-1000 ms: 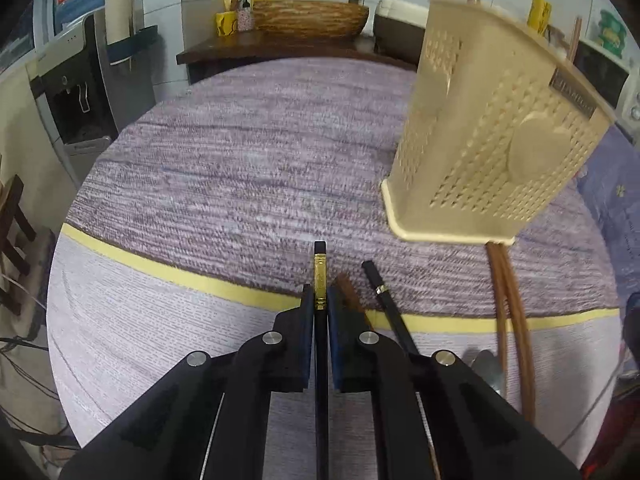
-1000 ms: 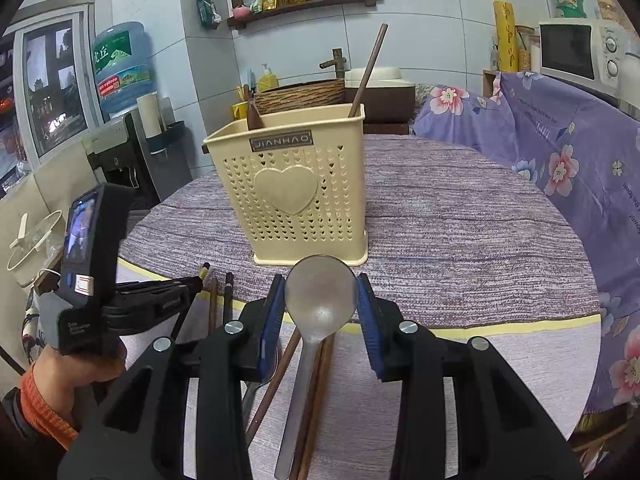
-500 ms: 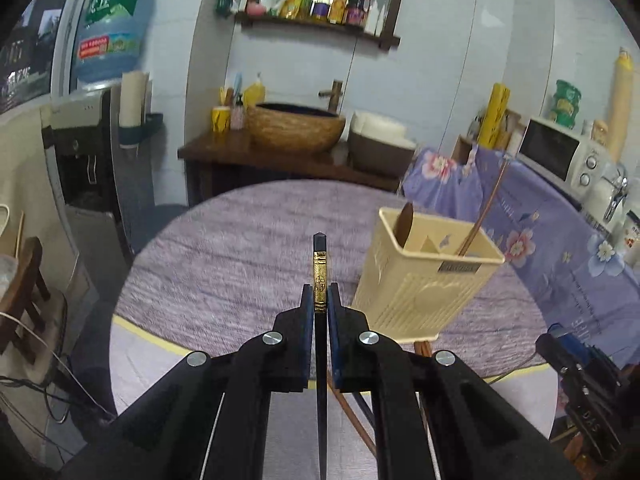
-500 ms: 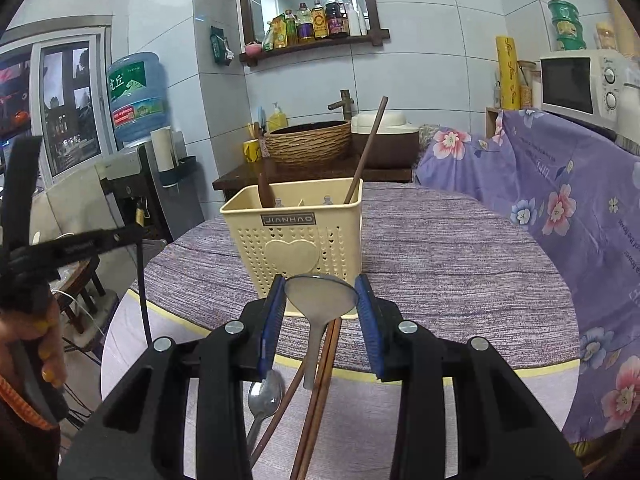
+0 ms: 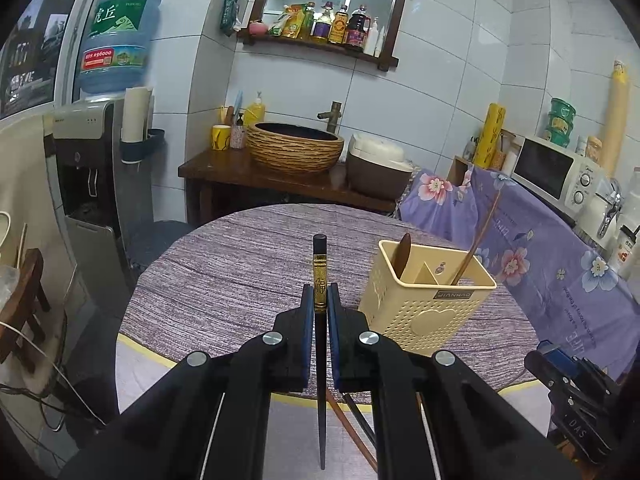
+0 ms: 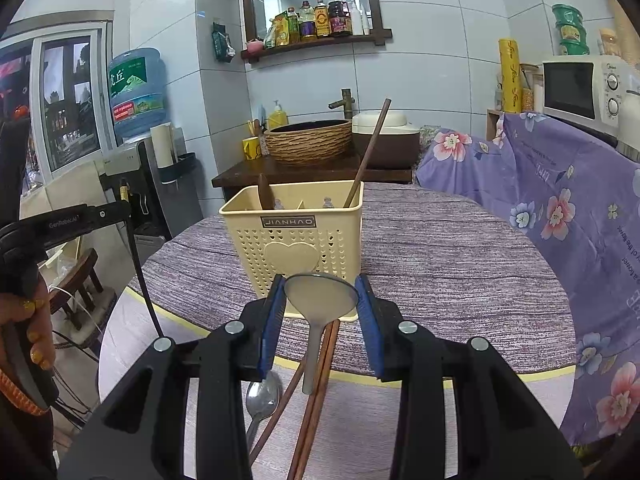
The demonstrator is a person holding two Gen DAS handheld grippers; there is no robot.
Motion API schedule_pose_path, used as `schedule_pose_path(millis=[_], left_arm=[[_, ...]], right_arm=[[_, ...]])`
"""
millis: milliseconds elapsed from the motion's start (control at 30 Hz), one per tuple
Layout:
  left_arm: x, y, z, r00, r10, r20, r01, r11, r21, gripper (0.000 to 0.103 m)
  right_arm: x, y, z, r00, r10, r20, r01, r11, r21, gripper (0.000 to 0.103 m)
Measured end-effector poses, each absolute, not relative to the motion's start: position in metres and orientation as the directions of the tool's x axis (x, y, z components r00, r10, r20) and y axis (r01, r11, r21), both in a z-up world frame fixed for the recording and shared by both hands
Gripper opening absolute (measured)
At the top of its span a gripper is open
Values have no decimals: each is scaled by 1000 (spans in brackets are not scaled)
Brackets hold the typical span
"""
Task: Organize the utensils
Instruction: 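Lift and carry the chopstick with the left tool while the right tool carries the spoon to the holder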
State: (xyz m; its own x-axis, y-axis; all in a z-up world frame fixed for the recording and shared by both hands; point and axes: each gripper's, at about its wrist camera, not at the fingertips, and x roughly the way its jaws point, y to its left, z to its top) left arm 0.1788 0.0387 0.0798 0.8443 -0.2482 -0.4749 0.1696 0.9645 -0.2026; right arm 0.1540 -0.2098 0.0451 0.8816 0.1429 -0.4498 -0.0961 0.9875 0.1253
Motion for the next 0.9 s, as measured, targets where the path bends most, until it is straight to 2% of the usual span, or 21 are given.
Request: schedule_pose_path(millis=[267,467,667,800,900], left_arm=[[181,47,102,854,-269,-444,181,956,-231,8],[189,48,172,900,-286,-330,217,949,-230,8],[204,30,234,917,-333,-219,272,924,-267,8],[221,3,234,915,-342,-215,288,925,-248,8],[233,-13,212,911,-337,-238,280,928,-245,8]], right_arm=[[162,-213,63,881,183,-436,-129,980,150,36],[178,-215,123,910,200,-364,-167,979,120,36],[207,-215,190,954,133,-267,-121,991,62,36],[230,-216,198,961,92,-259,-82,995,51,36],[244,-217,180,951,86,-298,-70,996,64,36]])
